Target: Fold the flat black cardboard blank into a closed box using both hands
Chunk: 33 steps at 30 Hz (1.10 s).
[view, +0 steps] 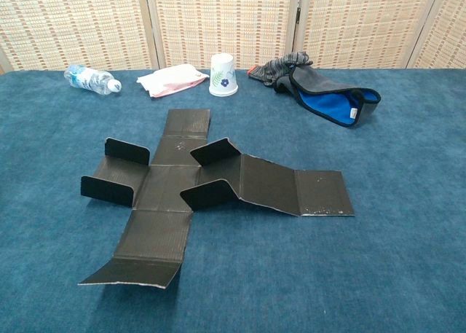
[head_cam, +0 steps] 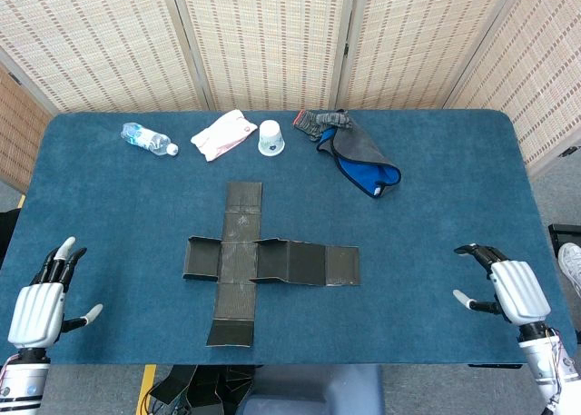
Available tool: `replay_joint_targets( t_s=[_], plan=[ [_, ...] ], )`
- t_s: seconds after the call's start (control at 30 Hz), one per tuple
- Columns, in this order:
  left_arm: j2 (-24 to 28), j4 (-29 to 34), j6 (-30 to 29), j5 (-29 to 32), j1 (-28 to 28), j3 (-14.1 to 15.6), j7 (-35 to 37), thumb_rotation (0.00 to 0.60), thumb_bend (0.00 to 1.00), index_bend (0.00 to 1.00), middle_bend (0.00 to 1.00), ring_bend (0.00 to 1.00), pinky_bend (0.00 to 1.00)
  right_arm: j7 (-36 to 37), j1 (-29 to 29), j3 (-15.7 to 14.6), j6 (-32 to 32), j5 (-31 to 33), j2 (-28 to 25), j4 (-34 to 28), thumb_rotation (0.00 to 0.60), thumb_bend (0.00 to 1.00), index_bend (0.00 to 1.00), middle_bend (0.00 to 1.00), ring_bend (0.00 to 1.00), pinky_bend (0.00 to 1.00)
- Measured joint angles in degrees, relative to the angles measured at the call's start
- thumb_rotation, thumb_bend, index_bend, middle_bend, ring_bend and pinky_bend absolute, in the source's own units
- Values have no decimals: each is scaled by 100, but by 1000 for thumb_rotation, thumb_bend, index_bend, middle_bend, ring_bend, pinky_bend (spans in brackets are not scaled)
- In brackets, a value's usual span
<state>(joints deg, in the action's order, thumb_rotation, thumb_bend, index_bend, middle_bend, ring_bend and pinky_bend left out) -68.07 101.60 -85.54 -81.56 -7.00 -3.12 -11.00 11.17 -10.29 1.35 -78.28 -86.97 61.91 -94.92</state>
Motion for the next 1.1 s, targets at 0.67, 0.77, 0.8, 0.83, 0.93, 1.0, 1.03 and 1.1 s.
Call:
replay_joint_targets(
  t_s=[0.67, 0.77, 0.8, 0.83, 0.93, 1.0, 1.03, 1.1],
  plan=[
    [8, -24, 13, -93, 13, -32, 103, 600, 66, 110, 1, 59, 281, -1075, -291, 257, 484, 468, -10, -758, 600, 40, 62, 195, 754, 879],
    [4, -41, 19, -116, 19, -17, 125, 600, 65, 110, 1, 60, 281, -1560, -504, 319, 891, 844, -5, -1064, 600, 3, 2, 158, 755, 887],
    [3, -47, 19, -119, 22, -16, 131, 600, 65, 110, 1, 60, 281, -1798, -614, 354, 1055, 1041, 12, -1190, 600, 0, 0, 146, 755, 888],
    [1, -55, 18, -121, 25, -15, 144, 600, 65, 110, 1, 59, 281, -1982, -702, 384, 1165, 1201, 40, -1274, 600, 0, 0, 135, 755, 888],
    [-1, -78, 13, -138, 37, -8, 177, 600, 65, 110, 1, 59, 281, -2595, -1023, 494, 1468, 1790, 237, -1482, 600, 0, 0, 115, 755, 889],
    [0, -90, 16, -153, 41, 1, 189, 600, 65, 110, 1, 59, 281, -2948, -1257, 577, 1627, 2217, 460, -1564, 600, 0, 0, 103, 755, 889],
    [0, -97, 17, -166, 43, 6, 198, 600, 65, 110, 1, 59, 281, -3079, -1359, 612, 1687, 2401, 568, -1586, 600, 0, 0, 88, 755, 889],
    [-1, -109, 17, -181, 47, 12, 216, 600, 65, 110, 1, 59, 281, -3354, -1598, 692, 1810, 2835, 824, -1609, 600, 0, 0, 68, 755, 889]
  ],
)
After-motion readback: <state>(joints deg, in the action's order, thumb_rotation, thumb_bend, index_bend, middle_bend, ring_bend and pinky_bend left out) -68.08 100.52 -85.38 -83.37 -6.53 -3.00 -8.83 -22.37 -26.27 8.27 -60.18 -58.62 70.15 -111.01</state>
